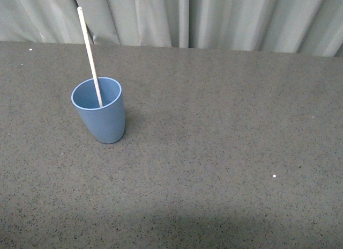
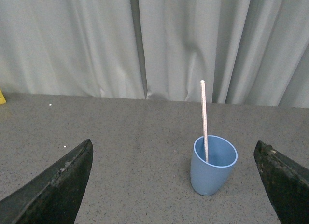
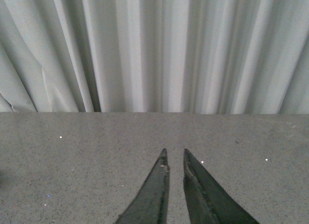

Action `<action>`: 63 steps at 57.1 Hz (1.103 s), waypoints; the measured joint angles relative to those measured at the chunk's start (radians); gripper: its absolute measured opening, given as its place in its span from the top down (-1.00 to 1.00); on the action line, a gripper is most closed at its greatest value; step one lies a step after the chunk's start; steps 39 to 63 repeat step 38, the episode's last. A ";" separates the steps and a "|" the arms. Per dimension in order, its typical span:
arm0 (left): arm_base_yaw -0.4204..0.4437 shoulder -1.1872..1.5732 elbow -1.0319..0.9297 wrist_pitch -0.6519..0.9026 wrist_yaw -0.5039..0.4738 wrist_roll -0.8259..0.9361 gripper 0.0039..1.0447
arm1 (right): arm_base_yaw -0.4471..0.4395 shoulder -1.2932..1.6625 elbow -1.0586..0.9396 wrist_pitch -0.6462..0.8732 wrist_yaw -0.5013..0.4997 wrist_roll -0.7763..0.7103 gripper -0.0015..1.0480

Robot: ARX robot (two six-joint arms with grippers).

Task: Transfer chopsticks to blue cup

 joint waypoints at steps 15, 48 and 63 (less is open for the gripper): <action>0.000 0.000 0.000 0.000 0.000 0.000 -0.88 | 0.000 -0.001 0.000 0.000 0.000 0.000 -0.21; 0.000 0.000 0.000 0.000 0.000 0.000 -0.88 | 0.000 -0.001 0.000 0.000 0.000 0.000 -0.82; 0.000 0.000 0.000 0.000 0.000 0.000 -0.88 | 0.000 -0.001 0.000 0.000 0.000 0.000 -0.82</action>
